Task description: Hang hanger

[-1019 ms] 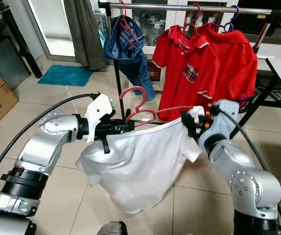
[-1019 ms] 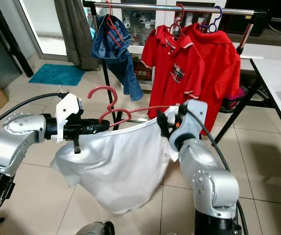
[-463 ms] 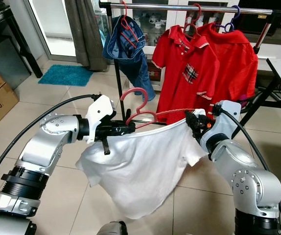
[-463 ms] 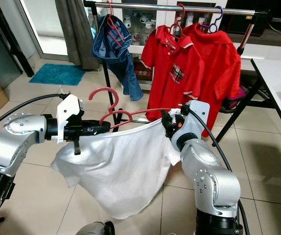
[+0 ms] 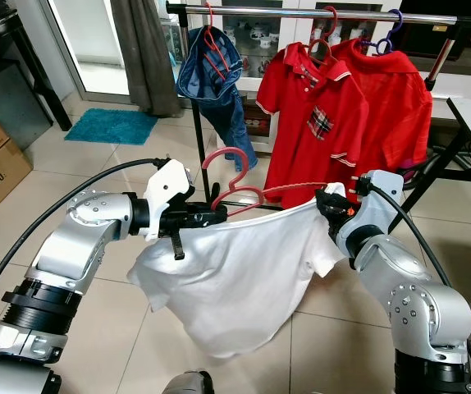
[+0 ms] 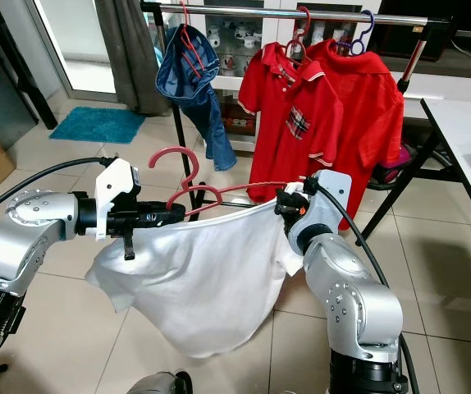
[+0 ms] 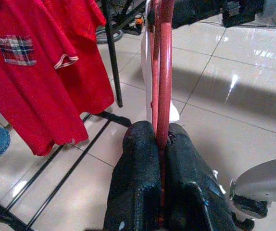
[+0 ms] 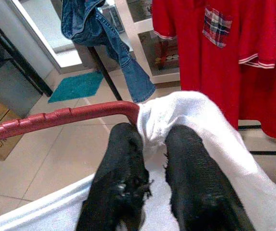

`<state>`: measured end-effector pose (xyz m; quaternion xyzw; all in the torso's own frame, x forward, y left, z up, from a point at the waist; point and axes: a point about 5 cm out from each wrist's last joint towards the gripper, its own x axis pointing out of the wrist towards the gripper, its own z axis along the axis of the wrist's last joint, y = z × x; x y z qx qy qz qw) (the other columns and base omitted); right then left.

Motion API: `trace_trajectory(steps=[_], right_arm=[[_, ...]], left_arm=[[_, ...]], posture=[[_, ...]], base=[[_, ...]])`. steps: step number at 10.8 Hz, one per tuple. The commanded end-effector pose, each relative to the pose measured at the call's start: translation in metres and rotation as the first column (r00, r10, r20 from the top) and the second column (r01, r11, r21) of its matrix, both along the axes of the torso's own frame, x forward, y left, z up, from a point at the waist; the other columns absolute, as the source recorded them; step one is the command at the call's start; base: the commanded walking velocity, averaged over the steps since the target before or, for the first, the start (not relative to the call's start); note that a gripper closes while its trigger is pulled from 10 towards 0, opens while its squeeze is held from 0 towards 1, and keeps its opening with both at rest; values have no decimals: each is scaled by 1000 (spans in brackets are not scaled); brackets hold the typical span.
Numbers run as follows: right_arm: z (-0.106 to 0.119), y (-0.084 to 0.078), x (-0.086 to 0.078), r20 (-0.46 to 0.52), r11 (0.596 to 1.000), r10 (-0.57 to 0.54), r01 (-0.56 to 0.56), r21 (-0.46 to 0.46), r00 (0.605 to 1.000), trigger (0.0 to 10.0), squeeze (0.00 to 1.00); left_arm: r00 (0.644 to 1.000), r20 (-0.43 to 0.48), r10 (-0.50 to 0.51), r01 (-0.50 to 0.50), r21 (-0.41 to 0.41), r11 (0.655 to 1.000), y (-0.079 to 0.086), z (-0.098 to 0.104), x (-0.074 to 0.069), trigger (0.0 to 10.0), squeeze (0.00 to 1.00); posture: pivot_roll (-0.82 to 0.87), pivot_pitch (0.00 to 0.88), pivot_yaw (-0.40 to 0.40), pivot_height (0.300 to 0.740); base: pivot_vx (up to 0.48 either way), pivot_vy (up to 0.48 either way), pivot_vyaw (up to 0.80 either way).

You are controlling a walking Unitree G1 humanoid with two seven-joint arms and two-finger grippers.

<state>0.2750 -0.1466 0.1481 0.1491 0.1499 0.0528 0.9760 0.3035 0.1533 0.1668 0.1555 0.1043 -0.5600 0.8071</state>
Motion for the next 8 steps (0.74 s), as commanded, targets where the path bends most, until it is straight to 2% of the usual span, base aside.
trace_trajectory(steps=[1,8], right_arm=[[0,-1,1,4,1000,3,-3,-9,1000,0,0],[3,0,0,40,1000,24,-24,-3,999,0,0]], left_arm=[[999,45,-11,11,-5,1000,1,11,2,0,0],[997,54,48,-51,61,997,8,4,8,0,0]], posture=[[38,11,54,740],[33,9,67,740]], base=[[0,0,0],[0,0,0]])
